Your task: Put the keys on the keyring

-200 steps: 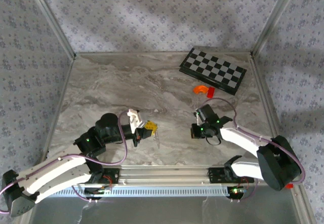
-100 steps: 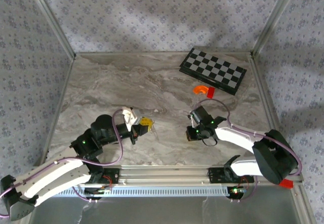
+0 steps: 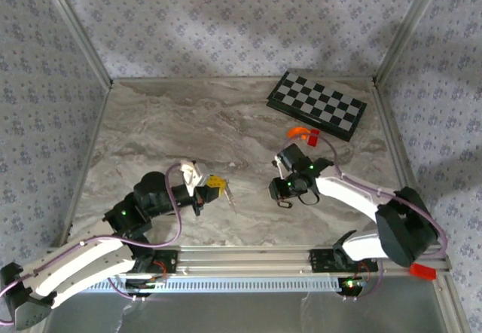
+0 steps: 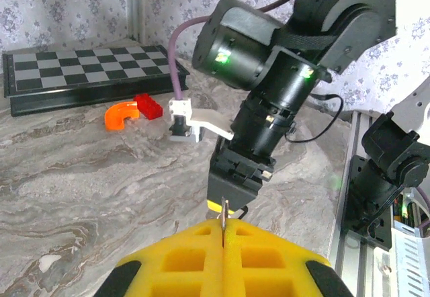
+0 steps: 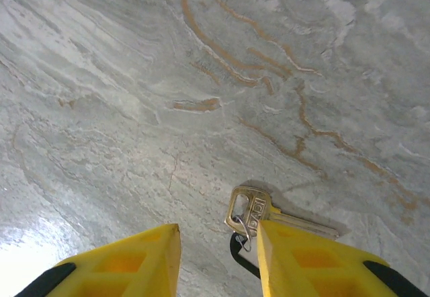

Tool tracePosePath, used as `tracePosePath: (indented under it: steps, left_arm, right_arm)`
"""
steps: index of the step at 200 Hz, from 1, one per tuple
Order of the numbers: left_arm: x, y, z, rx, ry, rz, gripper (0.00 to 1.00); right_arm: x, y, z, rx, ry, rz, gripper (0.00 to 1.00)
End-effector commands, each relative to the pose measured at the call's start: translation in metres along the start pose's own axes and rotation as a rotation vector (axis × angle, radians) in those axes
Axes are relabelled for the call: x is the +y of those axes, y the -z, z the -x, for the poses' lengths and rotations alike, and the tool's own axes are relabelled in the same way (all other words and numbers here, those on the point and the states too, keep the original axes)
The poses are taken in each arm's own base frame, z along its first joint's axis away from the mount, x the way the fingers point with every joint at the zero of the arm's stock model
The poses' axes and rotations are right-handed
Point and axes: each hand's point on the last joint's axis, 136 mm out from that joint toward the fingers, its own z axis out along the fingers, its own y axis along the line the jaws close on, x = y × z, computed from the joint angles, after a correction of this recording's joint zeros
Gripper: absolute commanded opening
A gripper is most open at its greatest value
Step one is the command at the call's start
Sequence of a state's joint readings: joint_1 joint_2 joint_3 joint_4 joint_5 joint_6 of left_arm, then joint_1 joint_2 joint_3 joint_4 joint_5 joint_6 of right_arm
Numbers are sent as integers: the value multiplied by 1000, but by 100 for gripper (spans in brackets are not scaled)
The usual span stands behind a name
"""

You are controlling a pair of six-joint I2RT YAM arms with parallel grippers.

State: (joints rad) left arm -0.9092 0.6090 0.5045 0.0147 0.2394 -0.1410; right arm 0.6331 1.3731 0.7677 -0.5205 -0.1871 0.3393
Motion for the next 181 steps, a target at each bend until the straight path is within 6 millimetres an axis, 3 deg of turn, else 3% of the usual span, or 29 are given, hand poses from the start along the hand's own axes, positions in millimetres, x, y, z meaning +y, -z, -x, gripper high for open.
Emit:
tracePosePath:
  steps: [1,92,181]
  left_arm:
    - [-5,5,12,-38,-2,-24,0]
    - [-6,3,12,-30,-10,-32,0]
    - [-6,3,11,-35,-9,-35,0]
  right_arm:
    - [-2,-3,-12,96,13,19,37]
    - [-1,-16,-15,163,13,56,22]
    - [-2,-16,-26,195,22,28,27]
